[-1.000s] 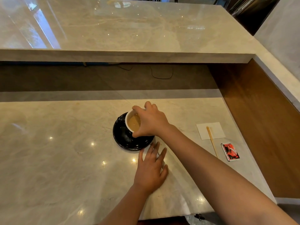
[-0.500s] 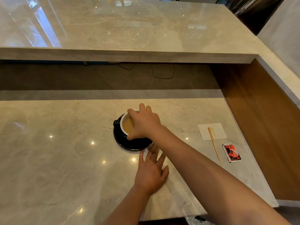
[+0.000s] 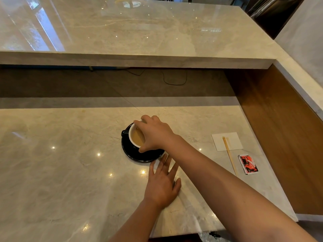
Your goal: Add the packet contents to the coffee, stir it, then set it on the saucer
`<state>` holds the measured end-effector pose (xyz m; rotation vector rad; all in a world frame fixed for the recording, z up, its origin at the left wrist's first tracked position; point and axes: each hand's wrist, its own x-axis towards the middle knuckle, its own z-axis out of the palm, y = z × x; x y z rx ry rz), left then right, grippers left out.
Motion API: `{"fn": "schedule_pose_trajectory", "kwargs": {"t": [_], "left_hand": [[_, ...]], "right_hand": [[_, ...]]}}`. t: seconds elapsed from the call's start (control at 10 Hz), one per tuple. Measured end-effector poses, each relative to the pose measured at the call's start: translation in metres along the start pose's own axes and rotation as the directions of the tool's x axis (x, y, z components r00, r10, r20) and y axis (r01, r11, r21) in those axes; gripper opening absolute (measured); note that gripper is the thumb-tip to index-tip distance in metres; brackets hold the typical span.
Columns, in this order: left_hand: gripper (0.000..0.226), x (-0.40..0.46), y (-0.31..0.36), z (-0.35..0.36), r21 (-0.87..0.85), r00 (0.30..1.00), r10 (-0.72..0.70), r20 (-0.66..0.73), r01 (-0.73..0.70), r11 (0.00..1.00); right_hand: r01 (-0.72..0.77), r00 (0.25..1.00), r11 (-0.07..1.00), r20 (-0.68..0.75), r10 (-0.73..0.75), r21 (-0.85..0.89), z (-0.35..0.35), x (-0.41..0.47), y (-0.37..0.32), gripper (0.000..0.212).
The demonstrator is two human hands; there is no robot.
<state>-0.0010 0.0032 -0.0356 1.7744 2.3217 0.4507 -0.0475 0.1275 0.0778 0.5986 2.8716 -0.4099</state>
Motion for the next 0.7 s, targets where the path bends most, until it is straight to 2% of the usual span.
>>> {"fn": "schedule_pose_trajectory", "kwargs": {"t": [0.2, 0.5, 0.6, 0.7], "left_hand": [[0.067, -0.001, 0.001, 0.0, 0.011, 1.0, -0.004, -0.011, 0.005, 1.0], [0.054, 0.001, 0.002, -0.001, -0.004, 1.0, -0.023, 0.007, 0.023, 1.0], [0.052, 0.002, 0.001, 0.001, -0.034, 0.998, 0.004, -0.057, -0.006, 0.999], [0.053, 0.0, 0.001, 0.002, -0.049, 0.997, 0.023, -0.074, -0.026, 0.998]], "right_hand": [[-0.001, 1.0, 1.0, -0.013, 0.001, 0.006, 0.001, -0.002, 0.0, 0.095], [-0.008, 0.999, 0.997, 0.038, 0.005, 0.077, -0.003, -0.009, 0.003, 0.095], [-0.055, 0.998, 0.979, -0.032, 0.062, 0.194, -0.01, -0.018, 0.015, 0.078], [-0.141, 0.97, 0.969, -0.168, 0.176, 0.204, -0.011, -0.03, 0.027, 0.062]]}}
